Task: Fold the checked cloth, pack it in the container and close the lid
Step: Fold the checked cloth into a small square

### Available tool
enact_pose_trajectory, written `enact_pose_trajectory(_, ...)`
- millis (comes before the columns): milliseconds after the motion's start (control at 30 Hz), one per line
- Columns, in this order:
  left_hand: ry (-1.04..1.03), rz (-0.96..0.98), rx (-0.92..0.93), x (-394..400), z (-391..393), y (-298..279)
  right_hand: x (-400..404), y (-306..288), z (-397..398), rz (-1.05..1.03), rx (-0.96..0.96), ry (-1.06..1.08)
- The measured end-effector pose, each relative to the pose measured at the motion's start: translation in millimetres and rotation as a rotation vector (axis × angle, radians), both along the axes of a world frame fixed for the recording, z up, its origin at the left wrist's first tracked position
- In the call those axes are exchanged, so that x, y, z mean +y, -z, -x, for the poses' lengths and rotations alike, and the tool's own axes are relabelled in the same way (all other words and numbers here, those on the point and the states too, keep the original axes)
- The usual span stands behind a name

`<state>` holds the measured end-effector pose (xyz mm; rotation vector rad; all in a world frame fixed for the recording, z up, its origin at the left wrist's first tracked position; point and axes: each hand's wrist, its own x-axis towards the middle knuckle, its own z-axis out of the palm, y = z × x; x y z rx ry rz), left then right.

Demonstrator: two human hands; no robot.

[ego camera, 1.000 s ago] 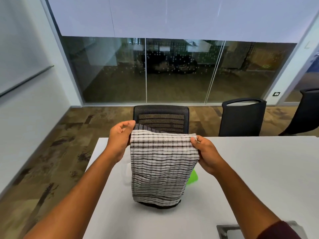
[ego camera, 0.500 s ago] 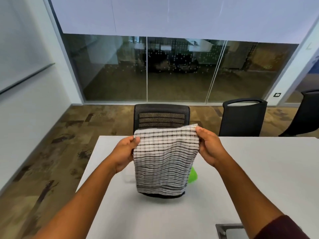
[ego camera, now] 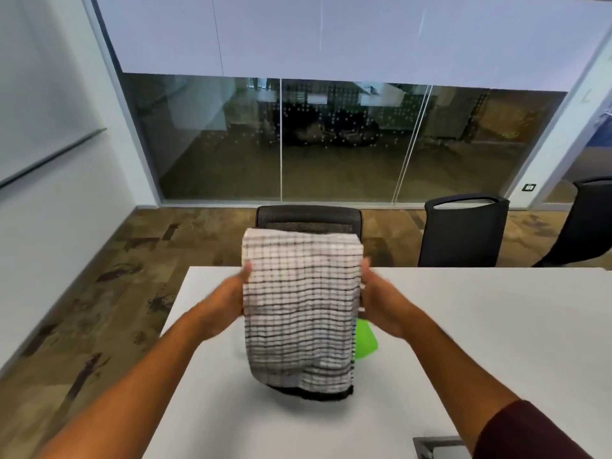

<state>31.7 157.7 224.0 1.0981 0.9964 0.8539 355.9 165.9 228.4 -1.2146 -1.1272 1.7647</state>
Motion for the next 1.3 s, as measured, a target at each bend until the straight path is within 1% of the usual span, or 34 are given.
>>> enact_pose_trajectory(33, 0.063, 0.042, 0.153, -5, 1, 13, -6, 13, 1, 0.010, -0.160, -0.070)
enact_pose_trajectory(67, 0.111, 0.067, 0.282, -10, 3, 25, -11, 24, 1, 0.008, -0.275, -0.103)
enact_pose_trajectory(100, 0.134, 0.077, 0.370, -14, 4, 34, -13, 32, 1, -0.005, -0.332, -0.096)
enact_pose_trajectory(133, 0.125, 0.076, 0.413, -16, 5, 39, -13, 35, 0, -0.016, -0.353, -0.071)
enact_pose_trajectory(200, 0.048, 0.072, 0.384, -17, 6, 40, -12, 33, -5, -0.023, -0.330, -0.013)
enact_pose_trajectory(267, -0.021, 0.053, 0.282, -14, 6, 36, -9, 27, -8, -0.035, -0.281, 0.038)
enact_pose_trajectory(333, -0.001, 0.058, 0.204, -11, 5, 33, -7, 24, -8, -0.055, -0.287, 0.073)
enact_pose_trajectory(433, 0.109, 0.040, 0.223, -11, 0, 28, -5, 22, -6, -0.118, -0.351, 0.124)
enact_pose_trajectory(500, 0.122, -0.014, 0.241, -8, -4, 27, -4, 22, -5, -0.145, -0.340, 0.177)
enact_pose_trajectory(667, 0.040, -0.044, 0.231, 0, -4, 23, 1, 16, -12, -0.199, -0.351, 0.289)
enact_pose_trajectory(833, -0.044, -0.027, 0.280, 9, -4, 19, 7, 17, -20, -0.120, -0.334, 0.363)
enact_pose_trajectory(933, -0.121, -0.008, 0.277, 13, -8, 20, 5, 17, -24, -0.072, -0.262, 0.330)
enact_pose_trajectory(1033, -0.209, 0.006, 0.261, 14, -8, 23, 3, 21, -30, -0.155, -0.176, 0.233)
enact_pose_trajectory(1133, -0.241, -0.059, 0.286, 15, -6, 26, 2, 27, -31, -0.254, -0.120, 0.210)
enact_pose_trajectory(1200, -0.265, -0.093, 0.298, 15, -6, 25, 3, 29, -30, -0.303, -0.166, 0.242)
enact_pose_trajectory(1300, -0.294, -0.116, 0.317, 16, -7, 23, 3, 36, -27, -0.339, -0.300, 0.291)
